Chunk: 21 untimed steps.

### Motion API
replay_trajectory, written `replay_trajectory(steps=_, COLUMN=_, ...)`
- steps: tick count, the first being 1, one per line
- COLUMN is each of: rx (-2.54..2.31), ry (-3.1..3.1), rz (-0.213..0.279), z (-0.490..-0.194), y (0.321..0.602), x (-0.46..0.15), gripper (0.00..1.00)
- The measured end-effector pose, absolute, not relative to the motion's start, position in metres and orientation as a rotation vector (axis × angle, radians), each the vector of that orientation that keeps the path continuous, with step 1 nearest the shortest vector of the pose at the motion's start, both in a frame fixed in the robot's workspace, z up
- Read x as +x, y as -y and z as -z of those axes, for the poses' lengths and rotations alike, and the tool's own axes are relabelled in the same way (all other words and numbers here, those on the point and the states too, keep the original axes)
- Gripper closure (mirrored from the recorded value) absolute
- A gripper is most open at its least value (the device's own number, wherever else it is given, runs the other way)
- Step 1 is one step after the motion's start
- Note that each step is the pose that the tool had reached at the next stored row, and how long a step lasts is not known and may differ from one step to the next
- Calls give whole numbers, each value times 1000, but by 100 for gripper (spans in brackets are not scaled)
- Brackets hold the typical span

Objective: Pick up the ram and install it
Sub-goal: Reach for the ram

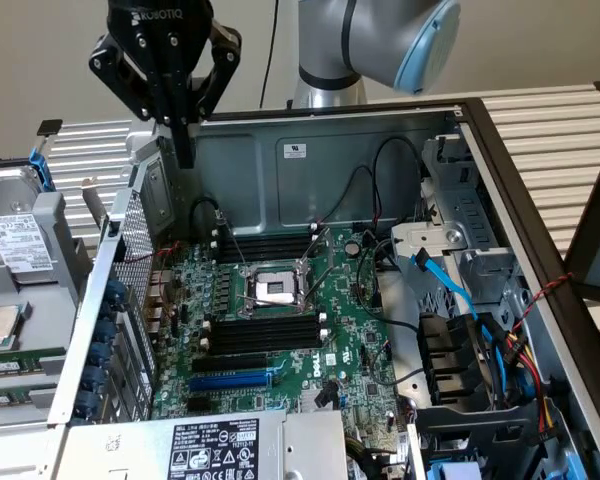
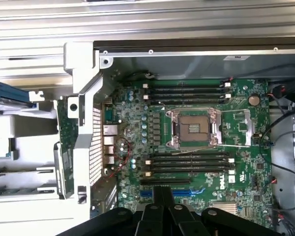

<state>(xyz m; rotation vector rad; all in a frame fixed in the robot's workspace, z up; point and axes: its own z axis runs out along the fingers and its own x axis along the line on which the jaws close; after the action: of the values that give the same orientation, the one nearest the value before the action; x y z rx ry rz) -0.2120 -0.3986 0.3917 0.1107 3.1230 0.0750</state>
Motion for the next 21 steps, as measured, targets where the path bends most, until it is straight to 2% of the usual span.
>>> replay_trajectory(steps=21, rx=111, ry=-3126, rz=-75, z=-384, y=399, x=-308, gripper=89)
